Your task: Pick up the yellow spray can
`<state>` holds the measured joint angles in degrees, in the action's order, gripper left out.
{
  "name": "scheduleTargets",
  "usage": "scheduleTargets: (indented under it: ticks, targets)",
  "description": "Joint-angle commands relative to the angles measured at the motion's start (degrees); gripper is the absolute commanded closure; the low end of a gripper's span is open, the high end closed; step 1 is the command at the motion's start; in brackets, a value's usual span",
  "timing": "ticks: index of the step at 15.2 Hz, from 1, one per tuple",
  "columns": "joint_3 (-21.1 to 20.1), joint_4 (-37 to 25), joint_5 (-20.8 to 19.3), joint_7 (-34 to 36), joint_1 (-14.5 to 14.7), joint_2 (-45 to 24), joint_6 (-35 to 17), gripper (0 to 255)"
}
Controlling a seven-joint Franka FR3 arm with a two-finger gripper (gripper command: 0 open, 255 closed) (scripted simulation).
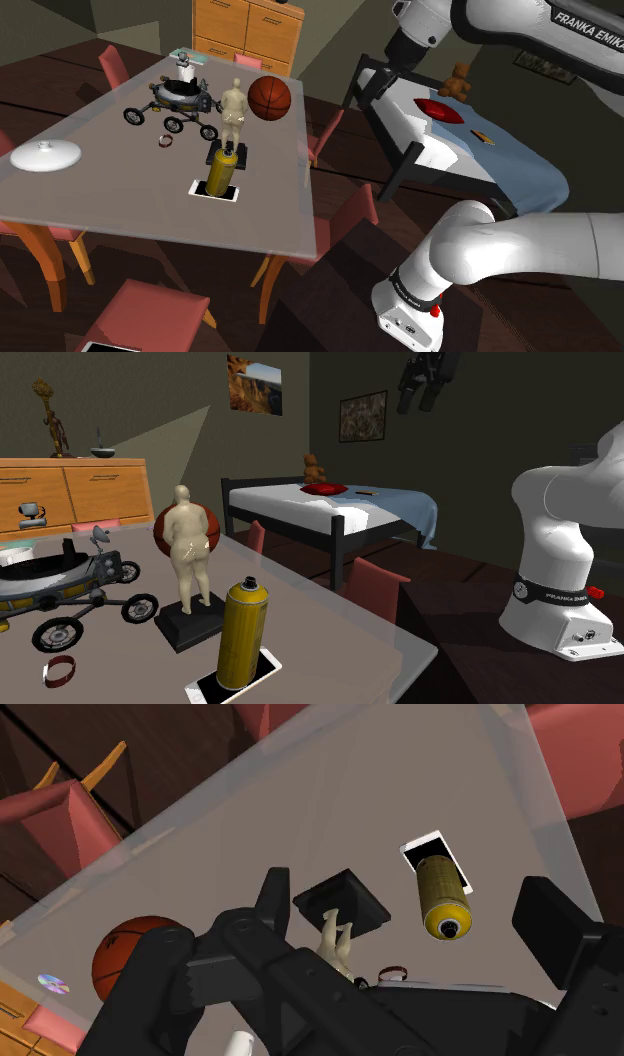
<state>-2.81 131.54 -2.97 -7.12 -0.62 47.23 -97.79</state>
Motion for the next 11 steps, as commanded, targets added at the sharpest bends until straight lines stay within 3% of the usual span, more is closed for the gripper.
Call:
scheduleTargets:
  ticks: [1, 11]
  targets:
    - [0.0, 0.0, 0.0, 0.0, 0.0, 0.0, 0.0, 0]
    - [1.7, 3.7, 5.6, -1.2, 2.4, -14.8, -17.5, 0]
